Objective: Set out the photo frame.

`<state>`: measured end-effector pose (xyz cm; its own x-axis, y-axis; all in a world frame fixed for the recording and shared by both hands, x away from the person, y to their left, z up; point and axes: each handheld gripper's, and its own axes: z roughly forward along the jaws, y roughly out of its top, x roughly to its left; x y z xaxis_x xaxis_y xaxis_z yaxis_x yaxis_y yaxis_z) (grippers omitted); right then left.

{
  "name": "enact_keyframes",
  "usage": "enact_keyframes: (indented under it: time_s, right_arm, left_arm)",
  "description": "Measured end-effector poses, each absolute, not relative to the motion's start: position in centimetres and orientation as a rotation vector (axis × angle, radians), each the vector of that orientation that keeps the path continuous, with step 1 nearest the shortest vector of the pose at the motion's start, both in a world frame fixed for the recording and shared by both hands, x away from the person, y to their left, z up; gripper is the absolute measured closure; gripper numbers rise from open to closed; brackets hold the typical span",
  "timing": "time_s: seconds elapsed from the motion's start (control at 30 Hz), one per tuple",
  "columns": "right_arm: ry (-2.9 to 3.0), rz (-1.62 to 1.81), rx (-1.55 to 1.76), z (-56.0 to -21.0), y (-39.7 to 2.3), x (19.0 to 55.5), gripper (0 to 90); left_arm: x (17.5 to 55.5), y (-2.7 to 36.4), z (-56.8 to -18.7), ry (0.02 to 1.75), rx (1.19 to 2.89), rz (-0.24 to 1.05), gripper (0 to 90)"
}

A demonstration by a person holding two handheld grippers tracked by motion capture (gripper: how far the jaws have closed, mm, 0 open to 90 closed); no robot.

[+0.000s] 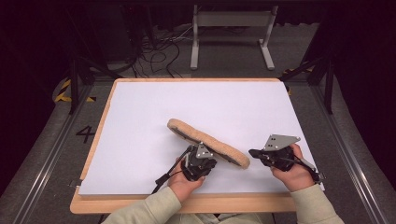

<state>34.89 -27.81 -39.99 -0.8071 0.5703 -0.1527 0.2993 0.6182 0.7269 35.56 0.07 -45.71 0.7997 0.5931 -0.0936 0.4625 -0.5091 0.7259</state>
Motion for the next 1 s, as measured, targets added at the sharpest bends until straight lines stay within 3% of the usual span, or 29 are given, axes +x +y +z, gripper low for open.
enact_keyframes:
  time_s: [0.17,1.0]
  right_arm:
    - [2.467,1.023,0.689,-39.8,-27.9,34.8,90.0]
    - [2.478,1.034,0.672,-39.8,-27.4,35.0,90.0]
  left_arm:
    - [35.9,0.0,-46.0,0.848,2.191,0.233,90.0]
    - [36.6,3.1,-45.7,0.933,2.172,0.24,90.0]
